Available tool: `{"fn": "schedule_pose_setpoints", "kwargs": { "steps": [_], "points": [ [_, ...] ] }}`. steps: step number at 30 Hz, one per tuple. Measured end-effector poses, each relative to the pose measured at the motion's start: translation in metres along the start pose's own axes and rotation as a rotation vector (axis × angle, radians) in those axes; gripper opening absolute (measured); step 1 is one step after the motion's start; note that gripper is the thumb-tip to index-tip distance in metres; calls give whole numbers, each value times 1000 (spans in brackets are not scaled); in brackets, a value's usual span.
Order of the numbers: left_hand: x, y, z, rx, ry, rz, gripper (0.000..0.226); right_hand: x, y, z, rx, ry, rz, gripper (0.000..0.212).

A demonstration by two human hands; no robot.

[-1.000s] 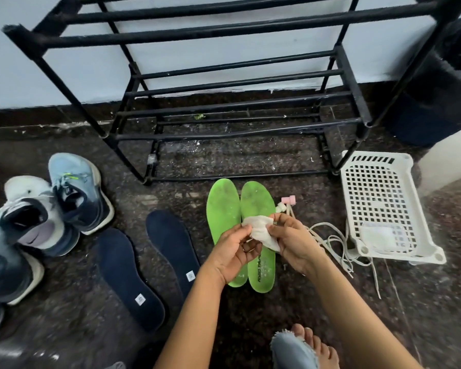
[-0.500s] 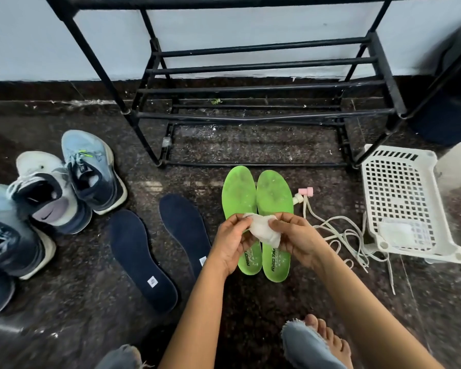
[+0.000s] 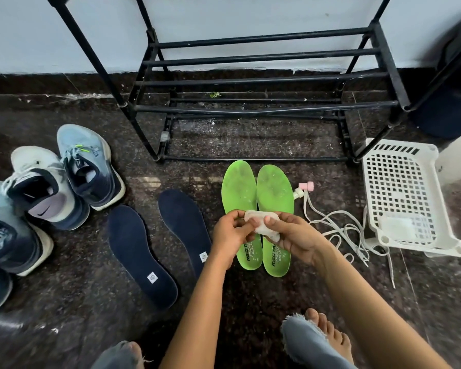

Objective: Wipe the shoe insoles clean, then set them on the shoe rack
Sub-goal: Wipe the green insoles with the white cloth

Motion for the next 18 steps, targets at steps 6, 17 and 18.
{"fn": "schedule_pose_setpoints", "kwargs": {
  "steps": [6,17,18],
  "points": [
    [-13,-9,1,18,-101,-83,12,12,-13,7,166,66,-97,42],
    [-6,-16,3,-188,-78,148,21,16,-18,5,88,229,-157,34],
    [-6,-15,4,-198,-72,171,24,16,-18,6,99,224,-172,33]
  ]
}}
Point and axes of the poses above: each hand's wrist, its own z-axis towards the middle knuckle, its own y-axis out of the palm, x = y × z, the point moved 6 cm from there along z, towards the middle knuckle, and after that the axes turned 2 degrees about -y, right-handed, at the moved point
